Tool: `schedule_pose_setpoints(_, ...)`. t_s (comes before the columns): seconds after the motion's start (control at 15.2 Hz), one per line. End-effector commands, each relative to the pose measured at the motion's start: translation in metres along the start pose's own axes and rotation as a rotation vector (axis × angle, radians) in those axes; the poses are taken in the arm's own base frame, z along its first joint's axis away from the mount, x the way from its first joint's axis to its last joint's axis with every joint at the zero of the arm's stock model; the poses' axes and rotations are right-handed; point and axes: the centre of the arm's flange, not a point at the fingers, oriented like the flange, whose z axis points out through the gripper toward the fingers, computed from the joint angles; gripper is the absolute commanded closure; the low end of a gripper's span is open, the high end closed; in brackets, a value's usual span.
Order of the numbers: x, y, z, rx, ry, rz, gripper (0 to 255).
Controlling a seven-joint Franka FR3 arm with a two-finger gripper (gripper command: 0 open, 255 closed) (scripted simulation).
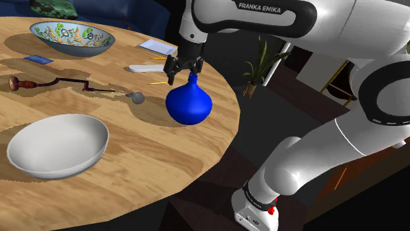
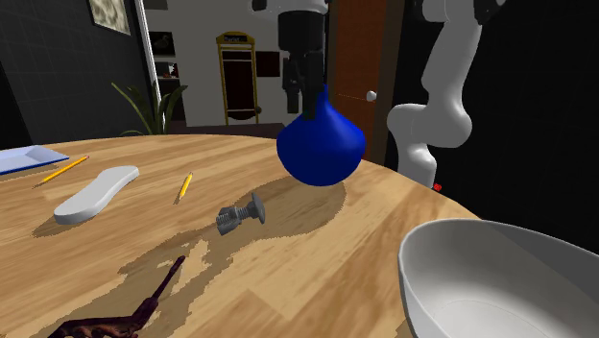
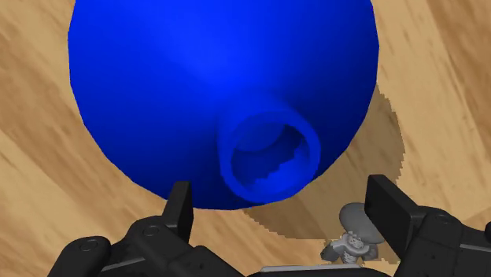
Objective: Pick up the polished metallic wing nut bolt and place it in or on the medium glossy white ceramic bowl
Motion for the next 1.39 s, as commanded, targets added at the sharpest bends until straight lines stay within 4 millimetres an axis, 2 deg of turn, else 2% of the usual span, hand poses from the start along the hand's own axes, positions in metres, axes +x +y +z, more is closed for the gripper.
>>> schedule_pose_setpoints(0.0,0.021,-0.017,0.02,0.019,-0.042,0.019,0)
schedule_pose_setpoints(0.73,0.141,-0.087,0.087,0.059,-0.146,0.125,0)
schedule_pose_setpoints(0.79,0.147,-0.091,0.091,0.061,-0.152,0.13,0)
schedule_pose_setpoints(1.32,0.141,-0.093,0.13,0.061,-0.152,0.13,0)
